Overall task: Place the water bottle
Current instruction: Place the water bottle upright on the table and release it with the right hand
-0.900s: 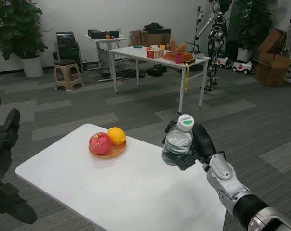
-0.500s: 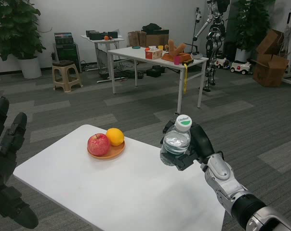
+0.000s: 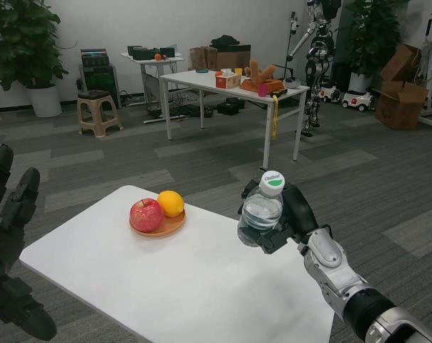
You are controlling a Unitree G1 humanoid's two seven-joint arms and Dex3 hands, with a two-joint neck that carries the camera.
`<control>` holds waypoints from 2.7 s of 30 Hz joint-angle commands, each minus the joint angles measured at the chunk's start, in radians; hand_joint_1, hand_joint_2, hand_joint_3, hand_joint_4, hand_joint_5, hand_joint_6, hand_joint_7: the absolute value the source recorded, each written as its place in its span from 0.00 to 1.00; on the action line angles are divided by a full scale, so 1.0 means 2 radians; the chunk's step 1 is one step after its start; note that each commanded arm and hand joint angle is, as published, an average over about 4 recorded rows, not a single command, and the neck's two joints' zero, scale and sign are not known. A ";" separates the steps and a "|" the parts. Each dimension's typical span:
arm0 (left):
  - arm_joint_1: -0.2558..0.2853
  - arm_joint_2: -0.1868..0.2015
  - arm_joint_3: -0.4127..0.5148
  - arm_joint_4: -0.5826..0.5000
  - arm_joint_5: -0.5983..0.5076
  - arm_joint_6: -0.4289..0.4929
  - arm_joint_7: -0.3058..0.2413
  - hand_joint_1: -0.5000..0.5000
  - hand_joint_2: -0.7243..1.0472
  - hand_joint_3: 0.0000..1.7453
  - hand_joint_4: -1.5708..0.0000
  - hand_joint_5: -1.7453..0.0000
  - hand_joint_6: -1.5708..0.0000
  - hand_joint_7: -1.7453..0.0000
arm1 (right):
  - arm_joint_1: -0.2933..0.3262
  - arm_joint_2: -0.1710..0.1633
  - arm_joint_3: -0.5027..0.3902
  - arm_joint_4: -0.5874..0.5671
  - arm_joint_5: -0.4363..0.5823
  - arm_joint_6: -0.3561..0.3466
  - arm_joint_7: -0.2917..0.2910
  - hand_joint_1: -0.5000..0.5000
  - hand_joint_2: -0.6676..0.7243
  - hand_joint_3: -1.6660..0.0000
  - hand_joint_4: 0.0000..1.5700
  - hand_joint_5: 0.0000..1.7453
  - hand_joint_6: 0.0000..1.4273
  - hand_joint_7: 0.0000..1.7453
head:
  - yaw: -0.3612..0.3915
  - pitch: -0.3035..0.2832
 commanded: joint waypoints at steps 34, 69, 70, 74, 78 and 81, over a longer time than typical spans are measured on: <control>-0.005 0.003 0.004 0.003 -0.007 0.004 -0.001 0.02 0.00 0.04 1.00 1.00 1.00 1.00 | 0.063 0.057 -0.066 0.086 -0.098 -0.008 -0.003 0.08 0.06 0.29 0.58 0.78 0.60 0.88 | -0.060 -0.080; -0.004 0.003 0.002 0.003 -0.008 0.006 -0.001 0.02 0.00 0.05 1.00 1.00 1.00 1.00 | 0.071 0.073 -0.059 0.145 -0.107 -0.009 0.012 0.08 0.05 0.29 0.65 0.83 0.64 0.89 | -0.069 -0.098; -0.004 0.003 0.002 0.003 -0.008 0.006 -0.001 0.02 0.01 0.05 1.00 1.00 1.00 1.00 | 0.071 0.073 -0.059 0.146 -0.107 -0.010 0.012 0.08 0.05 0.29 0.65 0.83 0.64 0.90 | -0.069 -0.098; -0.003 0.003 0.002 0.003 -0.007 0.006 -0.001 0.02 0.04 0.05 1.00 1.00 1.00 1.00 | 0.072 0.076 -0.059 0.152 -0.107 -0.010 0.011 0.08 0.05 0.29 0.64 0.83 0.60 0.92 | -0.068 -0.099; -0.002 0.003 0.002 0.003 -0.007 0.006 -0.001 0.02 0.00 0.05 1.00 1.00 1.00 1.00 | 0.074 0.078 -0.059 0.157 -0.105 -0.011 0.012 0.08 0.05 0.29 0.57 0.92 0.42 0.95 | -0.068 -0.099; -0.002 0.003 0.002 0.003 -0.008 0.006 -0.001 0.02 0.00 0.05 1.00 1.00 1.00 1.00 | 0.076 0.079 -0.059 0.159 -0.099 -0.011 0.012 0.08 0.05 0.25 0.47 0.94 0.29 0.96 | -0.069 -0.101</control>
